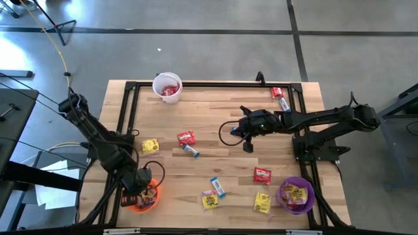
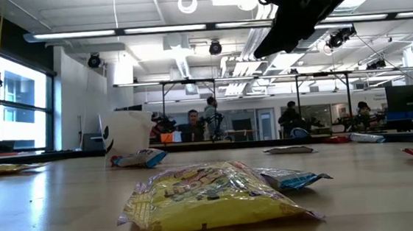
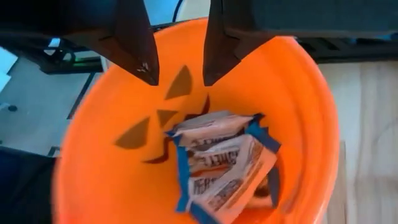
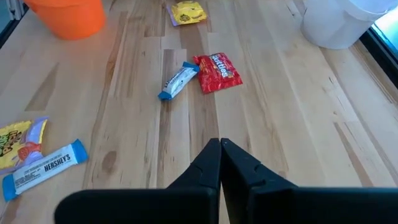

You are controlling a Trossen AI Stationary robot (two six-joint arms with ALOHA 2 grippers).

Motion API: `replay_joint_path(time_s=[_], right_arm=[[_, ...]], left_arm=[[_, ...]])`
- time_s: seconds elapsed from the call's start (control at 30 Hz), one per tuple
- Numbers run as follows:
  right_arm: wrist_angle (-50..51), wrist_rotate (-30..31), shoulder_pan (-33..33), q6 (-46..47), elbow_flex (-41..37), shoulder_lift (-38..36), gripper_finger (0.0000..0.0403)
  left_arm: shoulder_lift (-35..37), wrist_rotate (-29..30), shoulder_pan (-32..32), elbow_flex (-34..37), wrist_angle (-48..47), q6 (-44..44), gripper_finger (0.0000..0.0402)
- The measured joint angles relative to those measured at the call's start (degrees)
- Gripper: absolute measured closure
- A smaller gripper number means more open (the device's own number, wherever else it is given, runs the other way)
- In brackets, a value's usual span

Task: Sort candy
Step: Put the red candy into the white bucket

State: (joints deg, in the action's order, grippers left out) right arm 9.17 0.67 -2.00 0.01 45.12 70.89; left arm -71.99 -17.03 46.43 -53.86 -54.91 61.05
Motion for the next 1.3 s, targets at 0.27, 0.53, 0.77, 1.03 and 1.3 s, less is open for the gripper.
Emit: replay_joint_path(time_s=[0.27, 0.53, 0.77, 1.03, 1.3], right_arm=[[0.1, 0.0, 0.0, 0.0, 0.0, 0.0, 0.0403], [4.8, 1.3, 0.0, 0.0, 0.0, 0.0, 0.0403], [15.5, 1.7, 1.3, 3.6, 0.0, 0.0, 0.0403], [24.9, 1.8, 4.4, 12.5, 0.0, 0.0, 0.0403], [20.6, 3.6, 3.2, 10.1, 0.0, 0.0, 0.0402]], left_arm=[[0.1, 4.7, -5.7, -8.3, -5.8, -13.1, 0.0306], [-0.1, 15.6, -19.9, -9.7, -3.1, -39.6, 0.0345], [-0.3, 17.8, -35.9, 0.4, 21.0, -57.4, 0.0398], [-0.5, 14.8, -47.8, 11.7, 41.2, -66.4, 0.0397], [-5.6, 15.2, -53.7, 13.8, 33.6, -67.4, 0.0339]])
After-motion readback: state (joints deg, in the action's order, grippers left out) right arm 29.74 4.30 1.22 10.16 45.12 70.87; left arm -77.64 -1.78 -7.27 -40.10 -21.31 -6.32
